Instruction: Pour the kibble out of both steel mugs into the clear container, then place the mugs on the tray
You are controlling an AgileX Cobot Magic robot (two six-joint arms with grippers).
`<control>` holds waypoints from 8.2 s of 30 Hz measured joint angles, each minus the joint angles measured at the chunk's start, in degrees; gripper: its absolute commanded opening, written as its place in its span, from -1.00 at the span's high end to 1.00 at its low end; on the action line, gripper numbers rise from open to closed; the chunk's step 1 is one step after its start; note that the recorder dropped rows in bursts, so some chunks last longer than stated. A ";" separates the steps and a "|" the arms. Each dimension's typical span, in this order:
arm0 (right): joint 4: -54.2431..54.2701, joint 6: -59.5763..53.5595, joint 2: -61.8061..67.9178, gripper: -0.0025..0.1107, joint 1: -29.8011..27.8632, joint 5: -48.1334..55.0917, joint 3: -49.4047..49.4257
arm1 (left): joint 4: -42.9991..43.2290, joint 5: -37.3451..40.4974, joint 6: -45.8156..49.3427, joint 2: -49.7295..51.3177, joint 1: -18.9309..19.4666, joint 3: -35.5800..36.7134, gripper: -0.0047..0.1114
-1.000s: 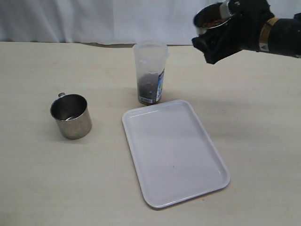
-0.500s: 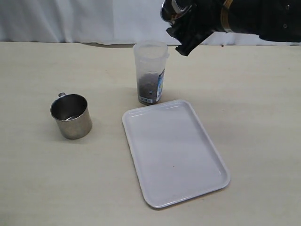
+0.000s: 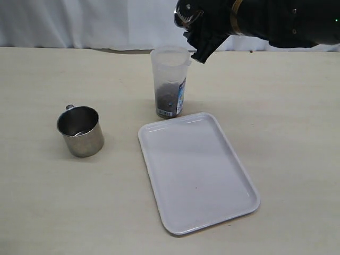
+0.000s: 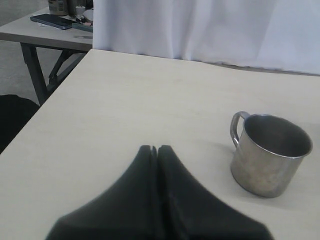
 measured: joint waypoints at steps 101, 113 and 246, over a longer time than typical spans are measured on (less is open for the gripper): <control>44.33 -64.24 5.05 0.87 0.97 10.14 -5.89 | 0.00 0.00 0.00 0.00 -1.17 0.00 0.92; 43.72 -64.24 5.05 0.87 2.37 10.36 -5.89 | 0.00 0.00 0.00 0.00 -1.17 0.00 0.92; 21.26 -64.80 9.63 0.87 2.37 5.97 -8.68 | 0.00 0.00 0.00 0.00 -1.17 0.00 0.92</control>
